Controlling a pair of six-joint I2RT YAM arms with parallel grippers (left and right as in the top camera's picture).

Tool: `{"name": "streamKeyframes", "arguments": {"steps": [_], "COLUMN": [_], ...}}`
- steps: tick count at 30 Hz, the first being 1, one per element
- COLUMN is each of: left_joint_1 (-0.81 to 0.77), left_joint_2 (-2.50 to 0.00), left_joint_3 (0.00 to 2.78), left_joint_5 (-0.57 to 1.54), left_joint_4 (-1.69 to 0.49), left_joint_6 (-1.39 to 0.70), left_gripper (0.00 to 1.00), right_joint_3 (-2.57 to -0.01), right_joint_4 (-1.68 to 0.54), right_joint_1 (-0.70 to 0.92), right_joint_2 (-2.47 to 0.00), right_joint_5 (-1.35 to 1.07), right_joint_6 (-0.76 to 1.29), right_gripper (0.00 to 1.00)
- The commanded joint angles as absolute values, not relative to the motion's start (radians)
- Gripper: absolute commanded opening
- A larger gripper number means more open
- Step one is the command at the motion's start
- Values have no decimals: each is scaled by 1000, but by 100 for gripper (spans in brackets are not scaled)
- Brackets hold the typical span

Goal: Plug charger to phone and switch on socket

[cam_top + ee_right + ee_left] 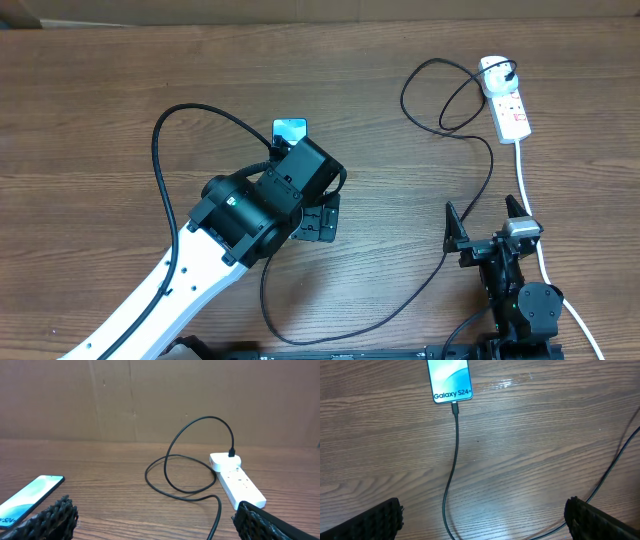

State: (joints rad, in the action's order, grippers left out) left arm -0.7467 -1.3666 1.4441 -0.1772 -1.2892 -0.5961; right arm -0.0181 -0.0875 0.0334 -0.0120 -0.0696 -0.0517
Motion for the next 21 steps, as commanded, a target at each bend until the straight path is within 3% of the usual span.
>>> {"name": "streamKeyframes", "arguments": {"steps": [1,7,12,21], "left_joint_1": [-752,-751,-744,-577], "left_joint_2": [-1372,-1372,-1368,-1180], "left_joint_3": [1441,1430,1391,1119], "left_joint_5": [-212,-189,-143,16], "left_joint_4": [-1301,-1214,-1071,-848], "left_joint_6": [-546,-530,-346,-310], "left_gripper": [100,100,100,100], "right_joint_3": [-8,-8,-8,-8], "right_joint_4": [-81,-81,-81,-81], "right_joint_1": [38,38,38,38], "right_joint_2": [-3,-3,-3,-3], "right_joint_5": [-53,-53,-53,-53], "right_joint_6": [-54,-54,-54,-54], "right_gripper": [100,100,100,100]}}
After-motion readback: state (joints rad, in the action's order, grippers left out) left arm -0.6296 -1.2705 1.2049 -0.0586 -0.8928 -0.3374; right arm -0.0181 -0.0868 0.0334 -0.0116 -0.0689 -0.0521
